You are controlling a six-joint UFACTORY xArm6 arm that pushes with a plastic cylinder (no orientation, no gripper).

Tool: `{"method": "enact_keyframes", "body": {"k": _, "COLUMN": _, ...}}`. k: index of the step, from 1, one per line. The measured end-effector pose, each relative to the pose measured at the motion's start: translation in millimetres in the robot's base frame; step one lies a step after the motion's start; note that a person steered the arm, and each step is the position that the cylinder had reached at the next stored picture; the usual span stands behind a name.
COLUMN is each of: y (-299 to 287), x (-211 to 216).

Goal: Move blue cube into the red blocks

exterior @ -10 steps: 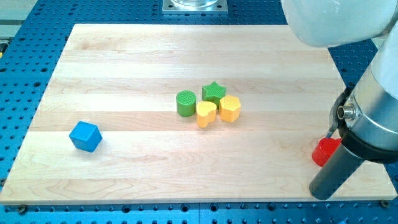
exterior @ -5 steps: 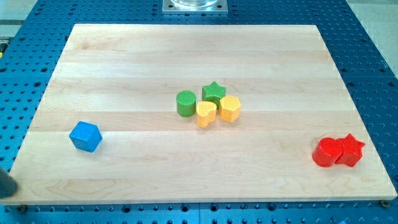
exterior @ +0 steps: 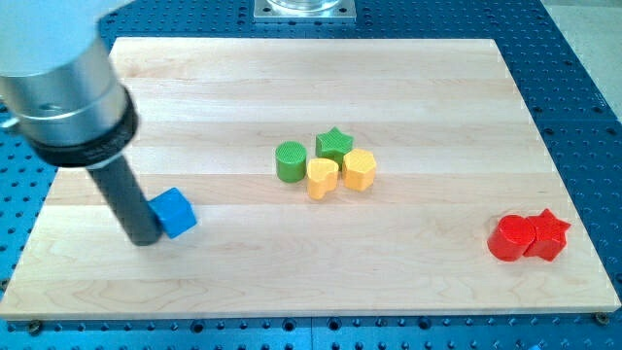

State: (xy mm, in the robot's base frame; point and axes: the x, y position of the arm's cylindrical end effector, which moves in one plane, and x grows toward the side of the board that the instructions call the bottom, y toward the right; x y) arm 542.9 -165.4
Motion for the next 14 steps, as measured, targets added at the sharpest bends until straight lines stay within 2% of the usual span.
{"method": "enact_keyframes", "body": {"k": 2, "y": 28.7, "x": -8.7}}
{"method": "enact_keyframes", "body": {"k": 3, "y": -12.6, "x": -8.8}}
{"method": "enact_keyframes", "body": {"k": 4, "y": -17.9, "x": -9.4}}
{"method": "enact_keyframes", "body": {"k": 6, "y": 7.5, "x": -59.8}}
{"method": "enact_keyframes", "body": {"k": 7, "y": 69.1, "x": -54.6}}
{"method": "enact_keyframes", "body": {"k": 9, "y": 103.4, "x": -53.6}}
{"method": "enact_keyframes", "body": {"k": 11, "y": 86.4, "x": -6.9}}
{"method": "enact_keyframes", "body": {"k": 12, "y": 63.4, "x": -17.8}}
{"method": "enact_keyframes", "body": {"k": 13, "y": 32.2, "x": -5.9}}
{"method": "enact_keyframes", "body": {"k": 14, "y": 27.7, "x": 21.4}}
